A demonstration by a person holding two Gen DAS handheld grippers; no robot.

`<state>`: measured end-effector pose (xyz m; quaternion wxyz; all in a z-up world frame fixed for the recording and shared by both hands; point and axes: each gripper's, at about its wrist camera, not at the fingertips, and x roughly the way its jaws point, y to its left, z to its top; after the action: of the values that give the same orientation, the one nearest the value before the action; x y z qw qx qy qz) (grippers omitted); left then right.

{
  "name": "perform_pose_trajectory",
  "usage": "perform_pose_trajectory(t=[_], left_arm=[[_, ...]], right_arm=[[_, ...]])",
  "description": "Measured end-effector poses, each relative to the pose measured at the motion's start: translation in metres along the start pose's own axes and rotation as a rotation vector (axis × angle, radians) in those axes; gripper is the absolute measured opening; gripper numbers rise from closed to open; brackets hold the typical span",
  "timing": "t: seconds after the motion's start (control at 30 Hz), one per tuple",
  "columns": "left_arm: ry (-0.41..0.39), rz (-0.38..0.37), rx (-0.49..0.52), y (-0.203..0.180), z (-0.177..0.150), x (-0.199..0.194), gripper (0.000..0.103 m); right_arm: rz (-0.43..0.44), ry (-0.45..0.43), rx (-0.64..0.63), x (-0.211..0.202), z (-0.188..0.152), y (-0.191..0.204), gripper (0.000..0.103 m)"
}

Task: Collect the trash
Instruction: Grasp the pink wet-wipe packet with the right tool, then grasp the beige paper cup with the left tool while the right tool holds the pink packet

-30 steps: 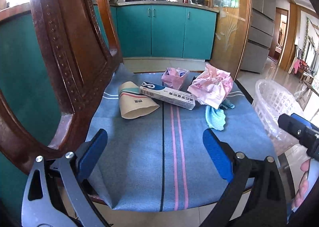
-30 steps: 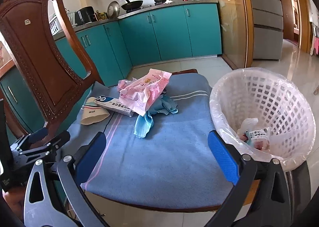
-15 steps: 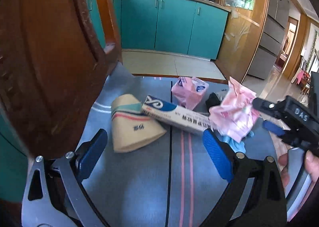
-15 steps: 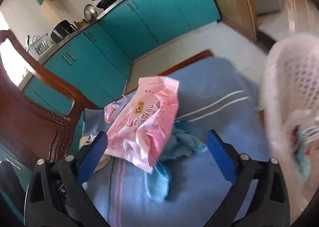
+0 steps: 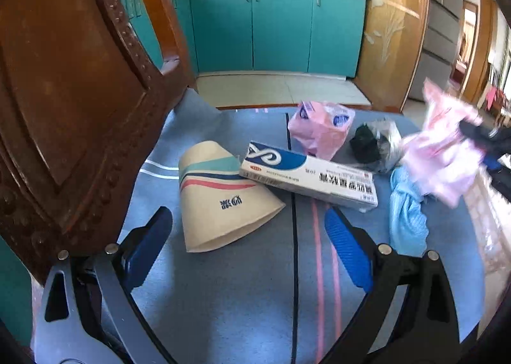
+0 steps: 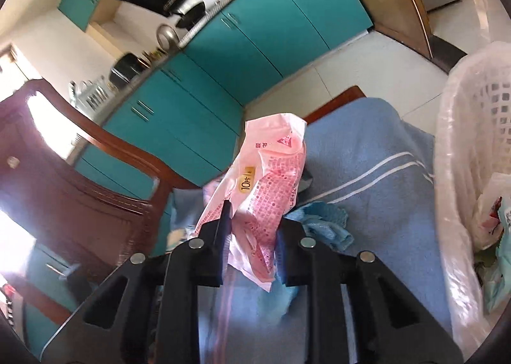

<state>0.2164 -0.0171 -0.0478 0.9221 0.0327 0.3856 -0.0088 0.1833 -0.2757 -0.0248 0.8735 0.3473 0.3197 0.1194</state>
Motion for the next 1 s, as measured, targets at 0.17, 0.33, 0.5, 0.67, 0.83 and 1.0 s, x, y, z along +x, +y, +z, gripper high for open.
perform_pose_trajectory(t=[0.17,0.33,0.5,0.67,0.83,1.0], left_arm=[[-0.002,0.126,0.128,-0.009,-0.007,0.008,0.083],[0.049,0.179,0.142,-0.005,-0.009,0.029,0.061],[0.067,0.151,0.121,0.001,-0.008,0.036,0.031],[0.03,0.091,0.095,0.01,-0.005,0.025,0.004],[-0.006,0.04,0.088,0.016,-0.005,-0.005,0.004],[-0.095,-0.048,0.039,0.026,-0.011,-0.068,0.004]], right_arm=[[0.024,0.006,-0.001,-0.011,0.004,-0.001,0.025],[0.022,0.03,0.02,-0.004,0.004,-0.006,0.025],[0.028,0.032,0.005,-0.003,0.006,0.0,0.025],[0.034,0.019,-0.016,-0.006,0.007,0.003,0.025],[0.042,0.011,-0.03,-0.013,0.006,0.007,0.025],[0.066,-0.015,-0.056,-0.036,0.008,0.014,0.025]])
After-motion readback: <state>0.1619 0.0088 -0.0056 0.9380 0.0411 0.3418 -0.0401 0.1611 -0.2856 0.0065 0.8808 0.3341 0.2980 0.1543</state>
